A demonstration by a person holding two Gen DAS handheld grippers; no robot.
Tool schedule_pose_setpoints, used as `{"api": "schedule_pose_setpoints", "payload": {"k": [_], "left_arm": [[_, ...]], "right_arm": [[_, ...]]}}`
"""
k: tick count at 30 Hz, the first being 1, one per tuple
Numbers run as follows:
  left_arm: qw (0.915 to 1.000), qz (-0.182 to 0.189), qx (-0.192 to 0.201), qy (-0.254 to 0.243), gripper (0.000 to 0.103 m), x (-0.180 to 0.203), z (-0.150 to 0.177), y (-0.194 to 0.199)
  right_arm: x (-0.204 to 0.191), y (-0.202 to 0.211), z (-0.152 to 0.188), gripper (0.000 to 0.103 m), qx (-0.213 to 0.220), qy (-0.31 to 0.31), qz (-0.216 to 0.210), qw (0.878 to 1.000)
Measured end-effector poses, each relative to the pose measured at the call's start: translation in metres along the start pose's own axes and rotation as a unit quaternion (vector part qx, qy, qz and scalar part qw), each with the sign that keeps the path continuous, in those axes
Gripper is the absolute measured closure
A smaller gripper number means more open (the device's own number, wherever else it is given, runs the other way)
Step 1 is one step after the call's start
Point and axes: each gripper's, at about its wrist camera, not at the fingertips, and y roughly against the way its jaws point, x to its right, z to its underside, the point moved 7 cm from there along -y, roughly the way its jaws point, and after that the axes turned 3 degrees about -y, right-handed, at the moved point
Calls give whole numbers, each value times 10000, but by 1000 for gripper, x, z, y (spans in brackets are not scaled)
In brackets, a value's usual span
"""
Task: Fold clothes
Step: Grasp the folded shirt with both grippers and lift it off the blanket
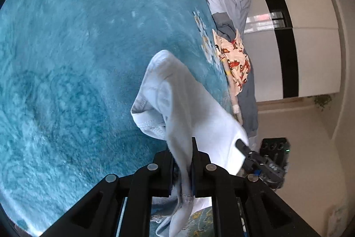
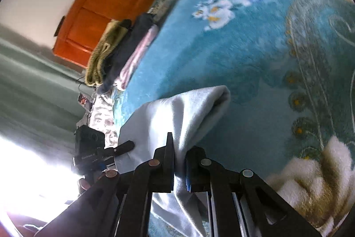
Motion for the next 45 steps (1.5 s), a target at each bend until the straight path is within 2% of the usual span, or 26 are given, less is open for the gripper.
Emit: {"api": "schedule_pose_setpoints", "payload": {"k": [6,8,10,12,15,22,25,27,29,32,40,45], "left_arm": [[9998,54,-127,139,88,-18,4,0],[9995,92,-161,244,78,-25,7,2],[9991,185,-197,334,76,-28,8,1],[9986,280,-251,363,75,-28,9,0],[9985,295,-347,294,72,-25,9,-4],[9972,447,-557,238,70,-12,12,-27],[9976,404,-514,231,70,-8,13,-32],[9984,284,-448,170,73,-6,14,-33],[9990,173,-392,147,81,-5,15,-32],[9990,172,-359,188,84,-1,16,-29],[9989,384,-282,-15,84,31,21,-3],[9977,633,-11,-232,84,63,10,34]], "right_arm": [[28,-7,-3,92,55,-394,30,9992],[34,-7,0,91,54,-464,21,9989],[41,-6,5,84,49,-535,44,9985],[46,-5,11,68,-3,-608,30,9981],[49,-6,21,64,-10,-638,-86,9979],[39,-18,27,64,141,-750,-369,9964],[33,-24,28,66,163,-763,-270,9966],[32,-25,28,86,198,-879,-229,9957],[31,-24,26,91,208,-974,-116,9950],[22,-19,24,93,223,-953,-68,9952],[-37,7,9,94,390,-475,-25,9981],[-88,22,-2,94,452,-53,19,9990]]}}
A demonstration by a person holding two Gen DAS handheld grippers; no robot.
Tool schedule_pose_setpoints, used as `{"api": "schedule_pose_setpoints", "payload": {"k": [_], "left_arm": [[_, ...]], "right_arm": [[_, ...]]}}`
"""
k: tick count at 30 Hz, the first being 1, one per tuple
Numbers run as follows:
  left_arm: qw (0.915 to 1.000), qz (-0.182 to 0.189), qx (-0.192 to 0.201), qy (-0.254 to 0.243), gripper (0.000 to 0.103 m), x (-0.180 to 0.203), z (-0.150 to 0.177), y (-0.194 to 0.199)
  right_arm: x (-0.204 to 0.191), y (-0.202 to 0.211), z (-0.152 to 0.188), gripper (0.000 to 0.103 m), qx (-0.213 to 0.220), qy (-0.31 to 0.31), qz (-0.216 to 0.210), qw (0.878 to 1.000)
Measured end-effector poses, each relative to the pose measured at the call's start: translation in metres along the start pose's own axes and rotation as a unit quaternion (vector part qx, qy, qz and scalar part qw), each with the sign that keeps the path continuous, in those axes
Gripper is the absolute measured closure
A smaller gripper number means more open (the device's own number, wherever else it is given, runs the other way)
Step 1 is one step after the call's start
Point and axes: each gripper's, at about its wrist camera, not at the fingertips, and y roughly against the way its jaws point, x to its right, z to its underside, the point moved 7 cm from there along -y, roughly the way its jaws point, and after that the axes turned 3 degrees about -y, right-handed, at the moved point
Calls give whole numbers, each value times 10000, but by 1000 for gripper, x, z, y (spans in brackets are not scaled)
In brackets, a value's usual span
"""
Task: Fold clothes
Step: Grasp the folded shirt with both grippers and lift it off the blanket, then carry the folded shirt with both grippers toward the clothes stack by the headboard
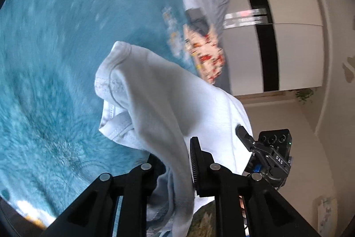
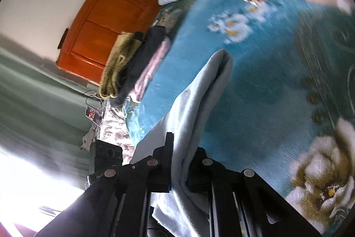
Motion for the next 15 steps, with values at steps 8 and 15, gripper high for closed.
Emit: {"api": "schedule_pose_setpoints", "payload": {"k": [8,15], "left_arm": [[9977,37,538,-410,84,54,-40,69],[9924,-37,995,-718,84,81,-83,128]], "right_arm": [[-93,9,-30,94,100,578,-318,9978],[-169,-11,-69,94,-35,1000,-421,9941]]}}
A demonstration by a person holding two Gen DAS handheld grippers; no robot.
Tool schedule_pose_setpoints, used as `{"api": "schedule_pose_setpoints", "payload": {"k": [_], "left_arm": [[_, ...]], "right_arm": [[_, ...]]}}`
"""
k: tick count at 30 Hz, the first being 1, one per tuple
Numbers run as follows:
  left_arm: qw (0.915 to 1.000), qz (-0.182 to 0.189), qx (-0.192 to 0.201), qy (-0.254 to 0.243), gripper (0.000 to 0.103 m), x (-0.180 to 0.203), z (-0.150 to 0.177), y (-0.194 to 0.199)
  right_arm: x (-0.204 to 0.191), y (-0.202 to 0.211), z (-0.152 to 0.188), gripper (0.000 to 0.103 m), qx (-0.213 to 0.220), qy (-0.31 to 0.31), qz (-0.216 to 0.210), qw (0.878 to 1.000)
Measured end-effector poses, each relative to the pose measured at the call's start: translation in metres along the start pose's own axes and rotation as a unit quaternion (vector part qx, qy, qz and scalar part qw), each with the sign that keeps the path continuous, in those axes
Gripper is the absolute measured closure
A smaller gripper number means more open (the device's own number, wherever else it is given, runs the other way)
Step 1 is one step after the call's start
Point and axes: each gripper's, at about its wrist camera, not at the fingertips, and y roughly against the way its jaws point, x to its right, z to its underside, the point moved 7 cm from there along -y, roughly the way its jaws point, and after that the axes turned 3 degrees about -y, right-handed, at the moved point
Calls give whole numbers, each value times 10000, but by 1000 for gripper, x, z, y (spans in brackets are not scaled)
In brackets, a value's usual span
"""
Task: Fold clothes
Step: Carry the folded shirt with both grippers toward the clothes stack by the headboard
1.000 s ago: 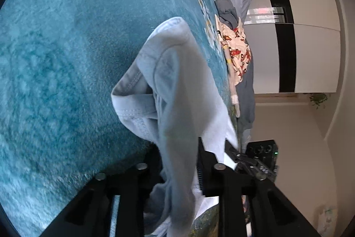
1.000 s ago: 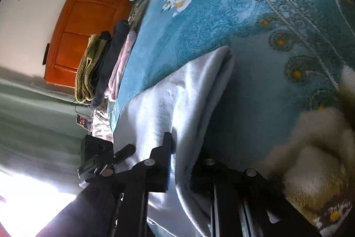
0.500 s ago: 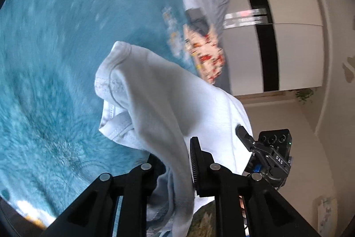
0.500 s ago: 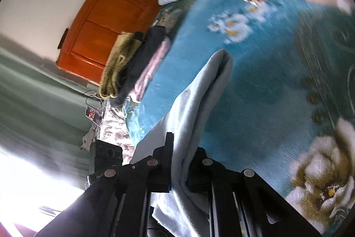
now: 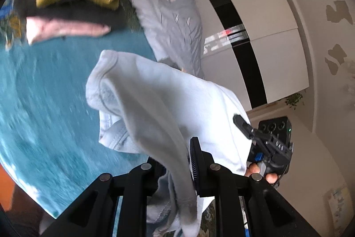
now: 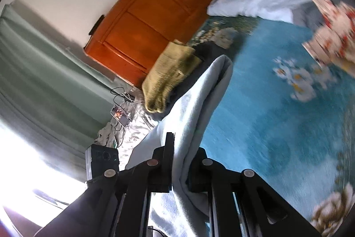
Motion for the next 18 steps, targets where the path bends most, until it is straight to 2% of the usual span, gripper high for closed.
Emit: {"api": "schedule_pose_setpoints", "payload": {"k": [10,14,18], "left_arm": [[9979,-208,588,-162,84,-6,-97,71],[9960,-333,813,-163,84,-22,-137,94],[9946,-320,988,17,84,-55,-175,108]], "right_arm": [[-105,-83,-79,94,-330,717,-202,9967],[-130,-127,-112,94,-507,835,-217,9950],[-142,-179,-143,94,-739,971,-153,9924]]}}
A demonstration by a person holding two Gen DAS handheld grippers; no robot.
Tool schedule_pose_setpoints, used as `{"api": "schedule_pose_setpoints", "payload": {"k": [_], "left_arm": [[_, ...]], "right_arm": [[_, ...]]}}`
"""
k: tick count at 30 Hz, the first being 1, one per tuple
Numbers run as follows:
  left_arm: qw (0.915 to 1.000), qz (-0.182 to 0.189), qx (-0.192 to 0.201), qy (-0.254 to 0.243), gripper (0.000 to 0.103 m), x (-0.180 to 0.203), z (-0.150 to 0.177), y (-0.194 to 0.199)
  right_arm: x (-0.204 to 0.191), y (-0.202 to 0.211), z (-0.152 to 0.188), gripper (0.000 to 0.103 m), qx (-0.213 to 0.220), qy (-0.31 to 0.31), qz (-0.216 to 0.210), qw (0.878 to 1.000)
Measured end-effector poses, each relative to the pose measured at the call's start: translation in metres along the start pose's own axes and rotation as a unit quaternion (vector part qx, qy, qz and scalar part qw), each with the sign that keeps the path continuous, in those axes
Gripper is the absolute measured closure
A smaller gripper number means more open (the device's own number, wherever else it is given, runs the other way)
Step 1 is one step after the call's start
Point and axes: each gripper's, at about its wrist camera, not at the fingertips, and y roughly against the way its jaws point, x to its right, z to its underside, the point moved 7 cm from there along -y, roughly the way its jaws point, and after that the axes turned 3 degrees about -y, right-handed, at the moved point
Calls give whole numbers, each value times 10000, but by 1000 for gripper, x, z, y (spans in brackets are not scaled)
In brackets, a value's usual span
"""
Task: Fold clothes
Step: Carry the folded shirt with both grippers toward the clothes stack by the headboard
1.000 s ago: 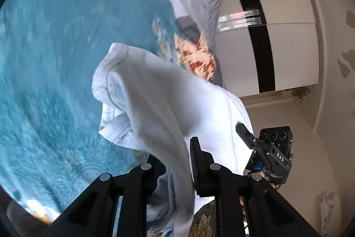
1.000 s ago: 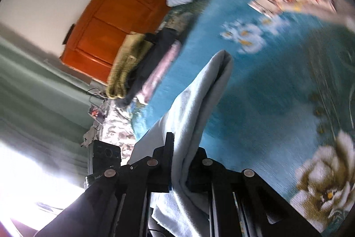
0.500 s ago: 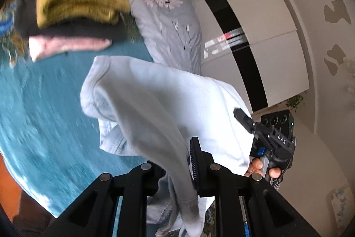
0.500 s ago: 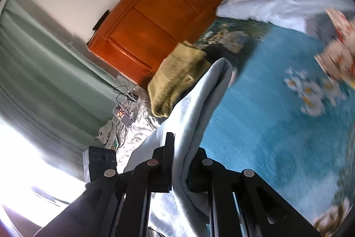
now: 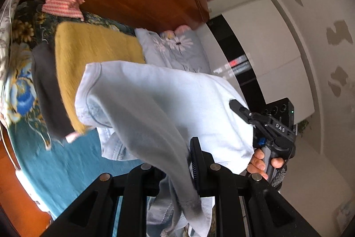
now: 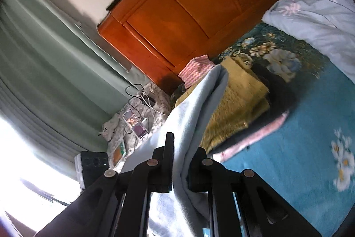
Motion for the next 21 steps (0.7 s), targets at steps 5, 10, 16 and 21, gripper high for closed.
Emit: {"api": "schedule_pose_setpoints", "payload": {"k": [5,10,16,21], "left_arm": [[9996,-196,164,110,84,-43,-41,-10],[9986,-394,345,105,84,-75,-79,-36],[9952,-655,699,-209,84,-105,-109,-56],[9969,-654,430,-59,84,-132,-109,-81]], "right_arm": [[11,-60,-42,94,-235,109,-50,9997],[32,-116,-80,94,-367,162,-52,9992],[63,-167,-114,94,-363,146,-332,9987],[94,-194,-125,94,-440,31,-291,9986]]}}
